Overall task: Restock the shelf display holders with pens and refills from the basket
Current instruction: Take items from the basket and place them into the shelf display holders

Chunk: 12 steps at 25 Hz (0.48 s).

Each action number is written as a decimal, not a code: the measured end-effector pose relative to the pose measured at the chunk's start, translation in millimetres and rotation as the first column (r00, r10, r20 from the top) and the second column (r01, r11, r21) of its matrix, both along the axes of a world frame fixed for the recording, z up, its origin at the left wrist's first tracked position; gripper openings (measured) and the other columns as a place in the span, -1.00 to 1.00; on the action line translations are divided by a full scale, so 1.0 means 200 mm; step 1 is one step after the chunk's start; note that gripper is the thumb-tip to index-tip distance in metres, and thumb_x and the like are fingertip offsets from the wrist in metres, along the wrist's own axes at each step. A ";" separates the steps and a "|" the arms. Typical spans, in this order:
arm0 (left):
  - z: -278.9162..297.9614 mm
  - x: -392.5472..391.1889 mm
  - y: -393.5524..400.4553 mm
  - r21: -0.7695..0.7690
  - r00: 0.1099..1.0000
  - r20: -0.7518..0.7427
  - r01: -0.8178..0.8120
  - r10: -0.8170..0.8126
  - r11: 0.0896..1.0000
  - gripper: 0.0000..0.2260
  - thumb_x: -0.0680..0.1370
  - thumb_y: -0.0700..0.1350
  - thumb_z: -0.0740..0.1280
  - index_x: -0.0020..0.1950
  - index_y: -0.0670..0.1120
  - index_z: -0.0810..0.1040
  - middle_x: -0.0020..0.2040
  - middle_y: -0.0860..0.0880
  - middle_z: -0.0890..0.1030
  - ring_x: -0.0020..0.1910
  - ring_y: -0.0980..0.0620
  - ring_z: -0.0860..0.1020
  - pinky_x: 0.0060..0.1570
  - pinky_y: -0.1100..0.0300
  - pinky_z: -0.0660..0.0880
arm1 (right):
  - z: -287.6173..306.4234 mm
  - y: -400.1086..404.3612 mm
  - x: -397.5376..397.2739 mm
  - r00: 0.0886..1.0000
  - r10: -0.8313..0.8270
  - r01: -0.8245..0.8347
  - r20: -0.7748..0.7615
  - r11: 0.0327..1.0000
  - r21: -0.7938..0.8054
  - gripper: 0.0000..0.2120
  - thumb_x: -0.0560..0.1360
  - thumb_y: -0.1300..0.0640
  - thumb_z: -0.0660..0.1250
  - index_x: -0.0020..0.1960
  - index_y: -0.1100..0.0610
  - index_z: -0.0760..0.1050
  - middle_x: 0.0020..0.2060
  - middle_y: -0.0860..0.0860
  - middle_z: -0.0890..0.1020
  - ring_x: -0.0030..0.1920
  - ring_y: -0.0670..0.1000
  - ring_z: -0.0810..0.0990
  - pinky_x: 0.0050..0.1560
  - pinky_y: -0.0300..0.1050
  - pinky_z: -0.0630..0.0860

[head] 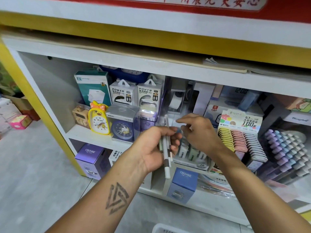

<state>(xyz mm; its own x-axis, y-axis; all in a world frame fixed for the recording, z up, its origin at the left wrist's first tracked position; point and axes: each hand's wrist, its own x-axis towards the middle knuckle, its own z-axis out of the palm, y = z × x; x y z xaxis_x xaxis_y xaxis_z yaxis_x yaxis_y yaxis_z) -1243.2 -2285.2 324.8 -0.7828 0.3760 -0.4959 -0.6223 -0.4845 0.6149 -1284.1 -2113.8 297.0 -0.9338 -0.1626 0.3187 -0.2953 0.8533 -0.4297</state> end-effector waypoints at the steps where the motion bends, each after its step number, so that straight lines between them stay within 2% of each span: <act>1: 0.00 0.00 0.01 0.018 1.000 -0.013 0.009 -0.009 1.000 -0.84 0.54 -0.35 0.23 0.00 -0.24 0.59 -0.20 -0.18 0.65 -0.36 -0.02 0.59 -0.43 0.26 0.47 | 0.04 0.01 0.01 0.996 -0.013 0.031 0.088 0.976 -0.216 -0.78 0.57 0.21 0.37 0.16 0.03 0.67 0.03 -0.07 0.69 0.03 -0.05 0.61 0.09 -0.22 0.48; 3: 0.01 0.01 0.02 0.058 0.999 -0.043 0.019 -0.017 0.998 -0.80 0.56 -0.34 0.26 0.13 -0.26 0.60 -0.05 -0.20 0.70 -0.18 -0.07 0.68 -0.27 0.18 0.60 | 0.11 0.02 0.05 0.957 0.095 0.092 0.276 0.799 -0.595 -0.86 0.57 0.15 0.39 0.07 0.02 0.69 -0.09 -0.03 0.74 -0.04 -0.03 0.69 0.09 -0.14 0.55; 4: 0.02 0.01 0.04 0.080 0.998 -0.061 0.023 -0.018 0.996 -0.79 0.57 -0.35 0.26 0.16 -0.27 0.59 0.01 -0.21 0.70 -0.10 -0.10 0.70 -0.19 0.14 0.64 | 0.14 0.04 0.07 0.941 0.131 0.117 0.312 0.740 -0.663 -0.89 0.58 0.14 0.38 0.04 0.04 0.69 -0.12 0.01 0.75 -0.03 0.03 0.71 0.11 -0.06 0.58; 7: 0.04 0.03 0.08 0.140 0.993 -0.116 0.052 -0.036 0.989 -0.74 0.57 -0.36 0.24 0.25 -0.31 0.53 0.10 -0.27 0.67 0.04 -0.16 0.68 -0.04 0.02 0.65 | 0.19 0.09 0.14 0.910 0.178 0.162 0.374 0.679 -0.716 -0.83 0.59 0.07 0.35 0.01 0.11 0.68 -0.10 0.10 0.74 -0.02 0.17 0.71 0.11 0.13 0.59; 9: 0.05 0.03 0.11 0.136 0.989 -0.141 0.070 -0.051 0.988 -0.72 0.57 -0.37 0.24 0.27 -0.33 0.51 0.11 -0.31 0.65 0.06 -0.20 0.67 -0.01 -0.04 0.64 | 0.22 0.12 0.18 0.874 0.263 0.171 0.409 0.621 -0.765 -0.77 0.57 0.03 0.36 0.02 0.17 0.69 -0.10 0.15 0.74 -0.08 0.18 0.73 -0.01 0.05 0.66; 11: 0.04 0.04 0.14 0.091 0.985 -0.159 0.079 -0.064 0.993 -0.72 0.53 -0.39 0.28 0.23 -0.35 0.54 0.09 -0.35 0.65 0.06 -0.26 0.66 -0.01 -0.09 0.64 | 0.24 0.11 0.21 0.837 0.356 0.148 0.415 0.583 -0.799 -0.79 0.52 0.08 0.42 0.00 0.22 0.68 -0.12 0.22 0.73 -0.15 0.22 0.72 -0.18 -0.02 0.67; 12: 0.04 0.05 0.16 0.067 0.983 -0.165 0.086 -0.073 0.994 -0.73 0.52 -0.40 0.29 0.22 -0.36 0.54 0.08 -0.37 0.64 0.05 -0.28 0.66 -0.02 -0.12 0.63 | 0.23 0.11 0.23 0.833 0.367 0.147 0.415 0.576 -0.804 -0.83 0.50 0.12 0.44 -0.02 0.23 0.68 -0.13 0.25 0.72 -0.16 0.25 0.72 -0.23 0.00 0.67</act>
<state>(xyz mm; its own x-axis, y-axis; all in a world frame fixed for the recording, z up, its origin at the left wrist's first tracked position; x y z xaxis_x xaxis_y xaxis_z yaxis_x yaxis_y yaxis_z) -1234.0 -2254.0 332.4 -0.8167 0.4711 -0.3332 -0.5554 -0.4854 0.6752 -1238.8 -2090.9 343.7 -0.9716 -0.2034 -0.1209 0.1088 0.0697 -0.9916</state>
